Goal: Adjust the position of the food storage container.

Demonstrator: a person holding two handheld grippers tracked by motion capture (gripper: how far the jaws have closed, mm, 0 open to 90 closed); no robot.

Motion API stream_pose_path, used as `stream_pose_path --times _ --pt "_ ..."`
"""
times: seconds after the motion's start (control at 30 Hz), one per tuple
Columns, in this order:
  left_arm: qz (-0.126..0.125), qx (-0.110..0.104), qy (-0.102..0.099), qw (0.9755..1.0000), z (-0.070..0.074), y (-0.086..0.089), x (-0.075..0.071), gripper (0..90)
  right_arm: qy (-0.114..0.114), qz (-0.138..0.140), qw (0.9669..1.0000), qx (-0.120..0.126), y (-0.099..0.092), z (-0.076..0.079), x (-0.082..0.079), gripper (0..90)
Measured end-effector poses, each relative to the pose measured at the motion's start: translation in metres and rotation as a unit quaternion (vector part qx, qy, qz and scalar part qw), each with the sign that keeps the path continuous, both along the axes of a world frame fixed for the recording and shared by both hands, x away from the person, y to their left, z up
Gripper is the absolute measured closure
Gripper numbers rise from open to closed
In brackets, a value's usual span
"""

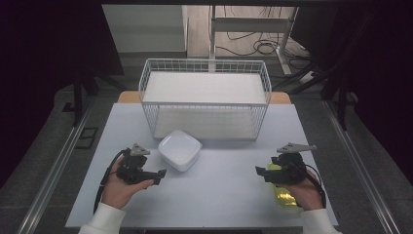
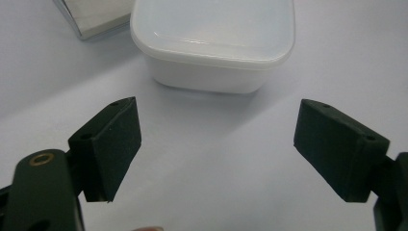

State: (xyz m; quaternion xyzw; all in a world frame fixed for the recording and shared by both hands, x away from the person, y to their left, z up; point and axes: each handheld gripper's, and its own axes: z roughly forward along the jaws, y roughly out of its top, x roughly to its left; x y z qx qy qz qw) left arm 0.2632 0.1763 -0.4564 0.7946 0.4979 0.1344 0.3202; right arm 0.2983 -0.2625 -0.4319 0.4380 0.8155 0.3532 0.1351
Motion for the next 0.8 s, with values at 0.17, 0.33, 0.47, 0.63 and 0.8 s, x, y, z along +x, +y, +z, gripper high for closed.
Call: stream_pose_path --times 0.17,0.33,0.47,0.63,0.8 --pt "-0.002 0.0 0.005 1.0 -0.002 -0.002 0.0 16.7 0.006 -0.006 1.0 0.001 -0.007 0.003 0.0 30.1" --pt "-0.005 0.004 0.006 1.0 -0.003 -0.001 0.001 16.7 0.011 -0.017 0.9998 -0.001 -0.022 0.01 -0.003 36.5" --pt "-0.004 0.004 0.008 0.9999 -0.004 -0.001 0.002 16.7 0.018 -0.033 0.9993 -0.007 -0.031 0.011 -0.004 43.8" --pt "-0.007 0.007 0.009 0.9999 -0.004 -0.003 0.003 16.7 0.024 -0.041 0.9988 -0.009 -0.039 0.012 -0.006 54.0" --pt "-0.01 0.011 0.011 0.9998 -0.006 -0.004 0.003 16.7 0.032 -0.059 0.9972 -0.031 -0.053 0.012 -0.01 69.8"
